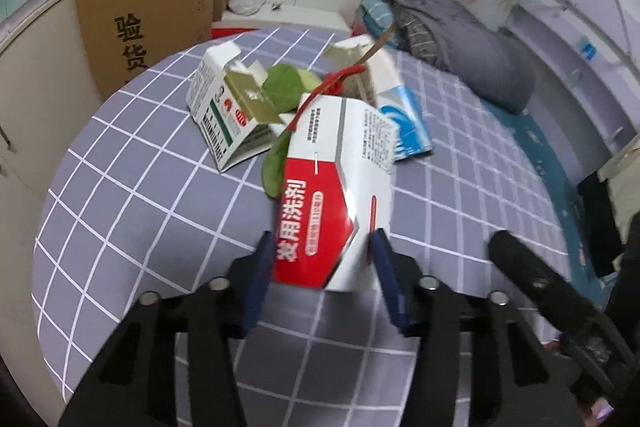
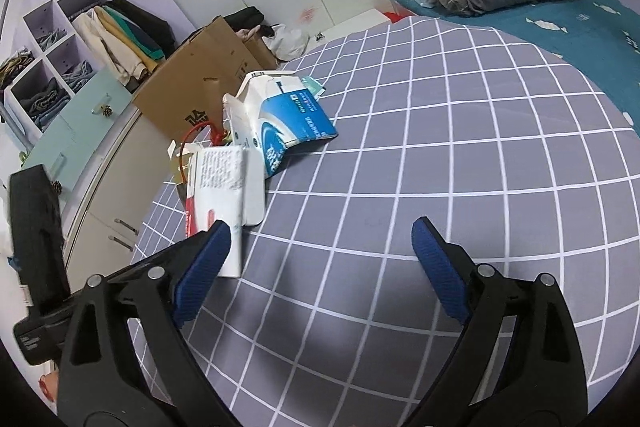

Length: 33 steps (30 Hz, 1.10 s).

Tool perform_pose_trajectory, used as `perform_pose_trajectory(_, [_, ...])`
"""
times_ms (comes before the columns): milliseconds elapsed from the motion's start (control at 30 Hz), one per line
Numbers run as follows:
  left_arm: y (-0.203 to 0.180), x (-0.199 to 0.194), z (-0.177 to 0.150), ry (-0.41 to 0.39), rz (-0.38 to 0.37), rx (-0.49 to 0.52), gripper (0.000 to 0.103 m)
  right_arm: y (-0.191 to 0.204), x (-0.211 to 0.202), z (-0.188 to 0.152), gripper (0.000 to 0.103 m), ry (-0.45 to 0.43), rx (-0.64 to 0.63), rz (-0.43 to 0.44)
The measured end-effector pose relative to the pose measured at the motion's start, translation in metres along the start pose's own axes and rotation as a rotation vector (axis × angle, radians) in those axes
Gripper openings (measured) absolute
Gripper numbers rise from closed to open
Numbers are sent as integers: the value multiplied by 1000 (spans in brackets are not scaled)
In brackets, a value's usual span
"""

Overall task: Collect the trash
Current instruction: 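Grasp the white detergent box with the right tool while the left tool grasps the blue tube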

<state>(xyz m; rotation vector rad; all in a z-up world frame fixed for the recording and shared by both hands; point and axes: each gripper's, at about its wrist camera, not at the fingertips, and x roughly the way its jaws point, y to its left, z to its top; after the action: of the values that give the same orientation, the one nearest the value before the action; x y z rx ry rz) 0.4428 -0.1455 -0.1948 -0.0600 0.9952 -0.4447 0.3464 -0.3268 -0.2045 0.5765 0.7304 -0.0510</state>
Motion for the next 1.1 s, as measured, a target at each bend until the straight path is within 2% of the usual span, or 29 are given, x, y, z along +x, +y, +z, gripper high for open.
perform_pose_trajectory(33, [0,-6,-1,-21,-14,5,24,2,0,0,90,0,-3,3])
perform_pose_trajectory(100, [2,-15,-3,-29,-35,9,0,6,0,-1,90,0,-6,5])
perform_pose_trajectory(267, [6,-14,-6,-7,-34,7,0,17,2,-1,90,1,-18,9])
perform_pose_trajectory(300, [9,-14,-5,-3,-28,-5,3,19,1,-2,90,-2,-23,9])
perform_pose_trajectory(333, [12,-12,-7,4,-34,-25,16,21,0,-3,90,-9,-29,4])
perform_pose_trajectory(367, [14,-9,-7,13,-50,-52,31,22,-1,-3,90,-19,-31,-2])
perform_pose_trajectory(400, [16,-8,-9,12,-48,-66,65,21,-3,-3,90,-34,-32,-10])
perform_pose_trajectory(433, [14,-9,-11,-4,-43,-75,71,20,-5,-3,90,-44,-31,-17])
perform_pose_trajectory(467, [9,-9,-12,-22,-36,-65,71,18,-6,-3,90,-51,-27,-22])
perform_pose_trajectory(633, [-17,3,-9,-1,-16,-32,73,-8,-14,4,90,-82,28,-41])
perform_pose_trajectory(700, [-29,9,-7,10,8,-13,77,-16,-17,7,90,-87,38,-45])
perform_pose_trajectory(800, [-47,22,-1,27,84,0,77,-28,-17,13,90,-84,49,-48])
perform_pose_trajectory(867, [-52,28,1,48,103,-6,77,-35,-15,15,91,-73,55,-43])
perform_pose_trajectory(933, [-55,34,4,59,120,-13,71,-39,-13,15,91,-57,56,-40])
perform_pose_trajectory(1100, [-52,28,2,26,134,-6,69,-43,-10,13,91,-27,50,-19])
